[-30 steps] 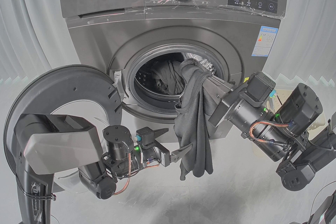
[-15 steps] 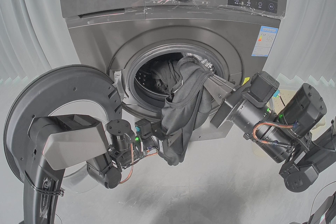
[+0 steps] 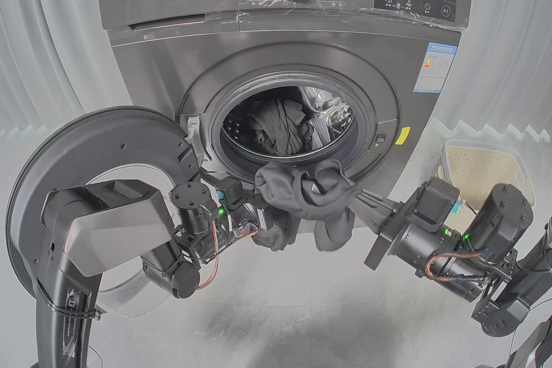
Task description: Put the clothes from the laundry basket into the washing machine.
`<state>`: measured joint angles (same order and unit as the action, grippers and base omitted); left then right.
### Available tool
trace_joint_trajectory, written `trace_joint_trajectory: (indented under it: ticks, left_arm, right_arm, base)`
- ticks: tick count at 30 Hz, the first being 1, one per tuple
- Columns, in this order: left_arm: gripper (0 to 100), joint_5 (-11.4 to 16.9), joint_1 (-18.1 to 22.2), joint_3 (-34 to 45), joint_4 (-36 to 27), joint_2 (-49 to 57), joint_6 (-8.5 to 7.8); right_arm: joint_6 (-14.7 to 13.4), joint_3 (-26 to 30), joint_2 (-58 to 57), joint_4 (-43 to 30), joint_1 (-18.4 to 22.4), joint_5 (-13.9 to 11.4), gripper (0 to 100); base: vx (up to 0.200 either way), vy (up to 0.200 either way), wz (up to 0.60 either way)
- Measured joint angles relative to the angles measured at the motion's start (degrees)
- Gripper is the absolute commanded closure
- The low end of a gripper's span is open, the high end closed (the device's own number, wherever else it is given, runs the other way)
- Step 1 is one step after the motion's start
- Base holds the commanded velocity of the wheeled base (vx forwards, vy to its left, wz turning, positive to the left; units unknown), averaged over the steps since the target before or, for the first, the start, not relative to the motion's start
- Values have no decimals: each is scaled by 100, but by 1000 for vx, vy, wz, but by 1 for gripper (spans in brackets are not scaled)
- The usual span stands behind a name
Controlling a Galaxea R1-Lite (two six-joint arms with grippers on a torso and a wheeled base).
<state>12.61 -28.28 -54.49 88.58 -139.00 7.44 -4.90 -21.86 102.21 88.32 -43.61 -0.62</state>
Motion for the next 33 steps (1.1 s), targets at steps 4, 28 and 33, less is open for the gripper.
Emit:
trace_joint_trajectory:
  ticks: [4,28,33]
  left_arm:
    - [100,-71,-18,45,0,236,15]
    - [100,-324,-495,2327,10,2337,-290]
    - [100,-410,-564,2994,16,2659,-301]
  right_arm:
    - [-10,286,107,0,102,98,100]
    - [-79,778,959,-35,469,421,0]
    - [-130,1097,1075,-44,745,664,0]
  base:
    - [0,0,0]
    - [0,0,0]
    - [0,0,0]
